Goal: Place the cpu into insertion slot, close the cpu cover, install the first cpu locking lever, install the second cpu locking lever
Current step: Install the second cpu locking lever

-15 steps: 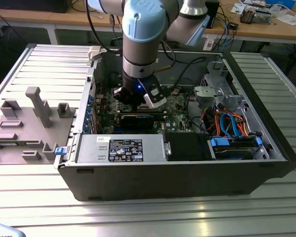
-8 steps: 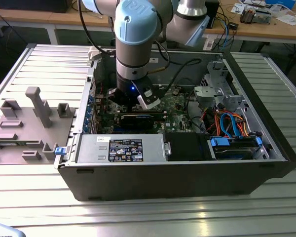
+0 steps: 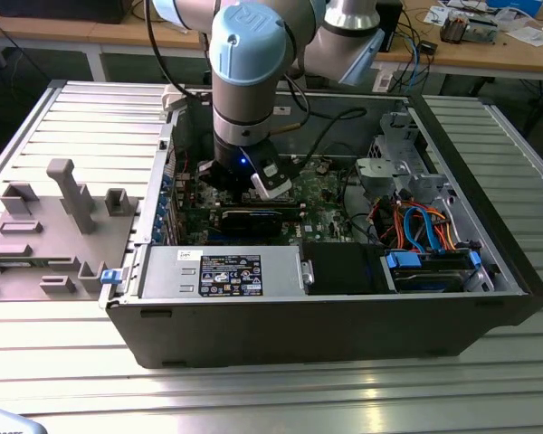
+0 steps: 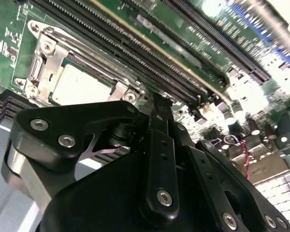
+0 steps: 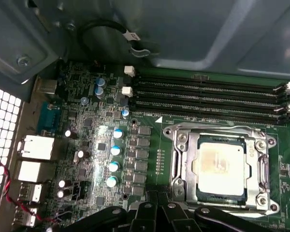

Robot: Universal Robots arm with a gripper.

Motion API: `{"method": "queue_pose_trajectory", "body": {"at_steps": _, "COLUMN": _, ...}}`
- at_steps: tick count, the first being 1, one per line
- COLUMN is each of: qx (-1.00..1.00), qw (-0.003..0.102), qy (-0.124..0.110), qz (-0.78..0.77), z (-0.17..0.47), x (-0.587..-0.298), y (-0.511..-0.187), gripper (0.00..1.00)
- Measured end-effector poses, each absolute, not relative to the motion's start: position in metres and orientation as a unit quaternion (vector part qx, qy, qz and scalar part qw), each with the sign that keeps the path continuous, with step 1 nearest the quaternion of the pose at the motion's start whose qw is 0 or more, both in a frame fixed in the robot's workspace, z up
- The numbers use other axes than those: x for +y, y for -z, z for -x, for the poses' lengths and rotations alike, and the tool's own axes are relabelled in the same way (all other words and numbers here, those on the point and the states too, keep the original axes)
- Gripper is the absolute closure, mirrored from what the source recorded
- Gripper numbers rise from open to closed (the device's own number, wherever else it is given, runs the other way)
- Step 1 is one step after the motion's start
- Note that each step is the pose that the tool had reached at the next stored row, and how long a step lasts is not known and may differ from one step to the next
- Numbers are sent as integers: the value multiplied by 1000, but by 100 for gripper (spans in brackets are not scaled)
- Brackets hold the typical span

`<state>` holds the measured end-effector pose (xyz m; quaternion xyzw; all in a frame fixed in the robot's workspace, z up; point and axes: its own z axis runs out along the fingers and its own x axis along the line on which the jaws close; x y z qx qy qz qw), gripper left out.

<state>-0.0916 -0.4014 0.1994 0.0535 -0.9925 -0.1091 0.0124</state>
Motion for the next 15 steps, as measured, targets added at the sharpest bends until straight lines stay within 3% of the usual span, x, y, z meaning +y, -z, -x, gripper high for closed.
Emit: {"method": "queue_pose_trajectory", "body": {"at_steps": 15, "qx": -993, "qw": 17, "qy": 108, "qz": -54, "z": 60, "x": -387, "y": -203, "gripper": 89}}
